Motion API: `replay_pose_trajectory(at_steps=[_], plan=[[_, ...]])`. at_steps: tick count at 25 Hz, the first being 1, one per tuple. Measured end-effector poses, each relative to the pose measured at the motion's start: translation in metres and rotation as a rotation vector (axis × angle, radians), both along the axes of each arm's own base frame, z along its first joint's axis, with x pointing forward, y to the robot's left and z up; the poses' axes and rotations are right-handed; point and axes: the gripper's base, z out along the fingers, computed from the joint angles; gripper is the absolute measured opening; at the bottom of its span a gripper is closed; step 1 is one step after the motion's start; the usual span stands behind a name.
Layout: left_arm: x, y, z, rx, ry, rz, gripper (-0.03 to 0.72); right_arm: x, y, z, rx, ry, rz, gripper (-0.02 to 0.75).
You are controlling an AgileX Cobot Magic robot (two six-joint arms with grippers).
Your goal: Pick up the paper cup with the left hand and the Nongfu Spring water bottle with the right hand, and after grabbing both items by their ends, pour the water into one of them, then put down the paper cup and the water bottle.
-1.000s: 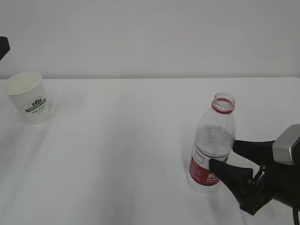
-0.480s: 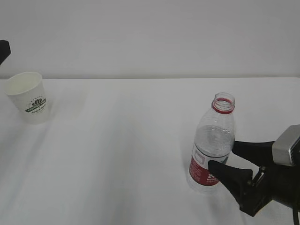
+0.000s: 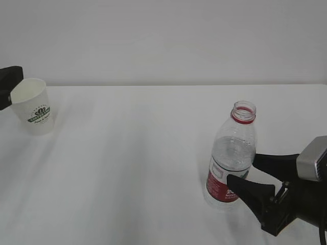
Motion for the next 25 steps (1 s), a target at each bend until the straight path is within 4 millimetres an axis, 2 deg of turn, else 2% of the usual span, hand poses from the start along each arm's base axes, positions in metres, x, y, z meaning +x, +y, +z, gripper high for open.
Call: replay_pose_trajectory(at_steps=[8,14,17,20,25], plan=[[0.004,-0.001,-0.027,-0.032,0.005,0.004,0.451,0.000,0.001,0.000,-0.001,0.001,0.009,0.590],[0.002,0.000,-0.030,-0.052,-0.015,0.013,0.456,-0.001,0.001,-0.012,-0.011,0.059,0.015,0.615],[0.004,0.000,-0.034,-0.051,-0.001,0.015,0.503,0.000,0.002,-0.023,-0.031,0.099,0.037,0.663],[0.006,0.000,-0.039,-0.049,0.020,0.018,0.568,0.004,0.003,-0.028,-0.039,0.113,0.044,0.670],[0.009,-0.001,-0.046,-0.045,0.047,0.019,0.603,0.014,0.005,-0.027,-0.034,0.085,0.043,0.672]])
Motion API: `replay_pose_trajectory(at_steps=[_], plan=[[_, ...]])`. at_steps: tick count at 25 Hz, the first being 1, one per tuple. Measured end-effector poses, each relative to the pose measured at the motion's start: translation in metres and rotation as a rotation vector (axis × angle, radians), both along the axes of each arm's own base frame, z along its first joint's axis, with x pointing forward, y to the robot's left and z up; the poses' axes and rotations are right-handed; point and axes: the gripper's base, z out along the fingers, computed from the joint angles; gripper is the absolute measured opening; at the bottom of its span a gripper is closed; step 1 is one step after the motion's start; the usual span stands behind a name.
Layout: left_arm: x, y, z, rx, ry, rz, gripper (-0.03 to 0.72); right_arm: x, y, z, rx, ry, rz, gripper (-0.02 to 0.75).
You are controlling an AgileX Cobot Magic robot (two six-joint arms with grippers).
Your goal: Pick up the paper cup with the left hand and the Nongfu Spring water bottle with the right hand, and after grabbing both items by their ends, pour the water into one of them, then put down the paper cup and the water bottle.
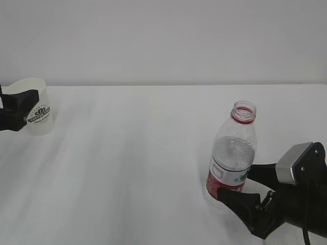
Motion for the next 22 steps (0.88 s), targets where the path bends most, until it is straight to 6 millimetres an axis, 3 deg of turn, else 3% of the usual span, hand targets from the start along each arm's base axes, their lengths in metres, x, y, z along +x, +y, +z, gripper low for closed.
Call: replay_pose_trajectory(at_steps=[6,22], plan=[[0.004,0.003,-0.008,-0.035,0.033,0.055,0.605,0.012,0.002,0.003,0.005,-0.039,0.004,0.672],[0.005,0.004,-0.008,-0.046,0.019,0.066,0.595,0.026,0.008,-0.004,0.003,-0.044,0.039,0.669]])
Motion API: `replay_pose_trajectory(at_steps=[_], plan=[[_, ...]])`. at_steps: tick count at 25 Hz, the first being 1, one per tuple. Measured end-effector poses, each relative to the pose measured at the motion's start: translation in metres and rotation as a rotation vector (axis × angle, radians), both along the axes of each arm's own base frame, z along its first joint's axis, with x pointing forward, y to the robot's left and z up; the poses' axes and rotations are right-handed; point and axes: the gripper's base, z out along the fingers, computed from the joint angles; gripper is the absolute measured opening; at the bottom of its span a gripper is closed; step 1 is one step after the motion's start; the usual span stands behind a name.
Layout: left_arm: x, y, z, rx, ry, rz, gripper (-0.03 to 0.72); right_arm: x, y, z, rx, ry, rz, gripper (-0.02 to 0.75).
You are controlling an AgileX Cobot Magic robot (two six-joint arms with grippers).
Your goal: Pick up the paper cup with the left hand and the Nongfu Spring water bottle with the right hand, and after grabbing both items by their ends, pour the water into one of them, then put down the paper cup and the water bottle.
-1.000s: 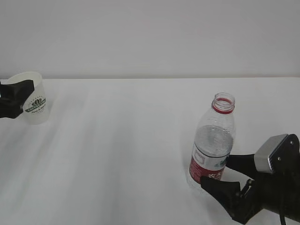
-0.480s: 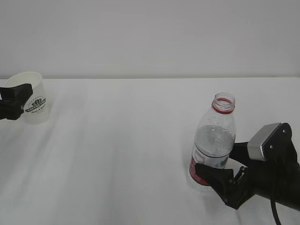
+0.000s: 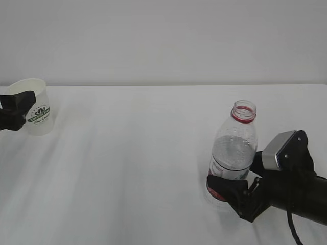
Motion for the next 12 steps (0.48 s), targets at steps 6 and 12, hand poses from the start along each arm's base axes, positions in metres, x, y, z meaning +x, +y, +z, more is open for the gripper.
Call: replay_pose_trajectory(at_steps=[6,12], plan=[[0.0000,0.0000,0.0000,0.000,0.000,0.000,0.592,0.0090,0.0020,0.0028,0.005,-0.029,0.004,0.664],[0.0001,0.0003,0.0000,-0.003,0.001,0.004,0.591,0.0101,0.0022,0.0033,0.006,-0.033,0.005,0.639]])
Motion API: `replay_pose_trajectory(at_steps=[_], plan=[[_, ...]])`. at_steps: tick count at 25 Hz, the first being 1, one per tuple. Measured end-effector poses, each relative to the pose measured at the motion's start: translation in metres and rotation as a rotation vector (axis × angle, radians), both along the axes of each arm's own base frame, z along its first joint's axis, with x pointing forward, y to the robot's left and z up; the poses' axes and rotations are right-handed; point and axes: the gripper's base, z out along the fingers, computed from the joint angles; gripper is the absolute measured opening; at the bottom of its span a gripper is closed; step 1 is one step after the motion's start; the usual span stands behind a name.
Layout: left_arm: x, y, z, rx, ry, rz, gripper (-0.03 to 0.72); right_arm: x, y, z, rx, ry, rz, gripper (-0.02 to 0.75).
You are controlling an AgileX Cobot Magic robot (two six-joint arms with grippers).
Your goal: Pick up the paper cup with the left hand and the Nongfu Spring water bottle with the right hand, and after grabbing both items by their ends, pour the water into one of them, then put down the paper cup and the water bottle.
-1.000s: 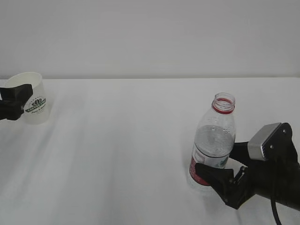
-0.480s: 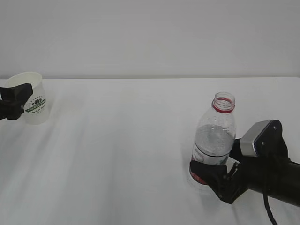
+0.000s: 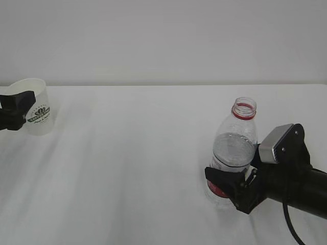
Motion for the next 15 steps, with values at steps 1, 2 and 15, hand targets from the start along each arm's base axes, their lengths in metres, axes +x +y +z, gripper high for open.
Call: replay_pose_trajectory(at_steps=[1,2,15], plan=[[0.0000,0.0000,0.0000,0.000,0.000,0.000,0.591,-0.0001,0.0001,0.0000,0.000,0.000,0.002,0.624],[0.0000,0.0000,0.0000,0.000,0.000,0.000,0.591,-0.0001,0.0001,0.0000,0.000,0.000,0.002,0.601],[0.0002,0.0000,0.0007,-0.001,-0.008,0.000,0.554,0.0015,-0.0014,0.0002,0.003,0.000,-0.025,0.503]])
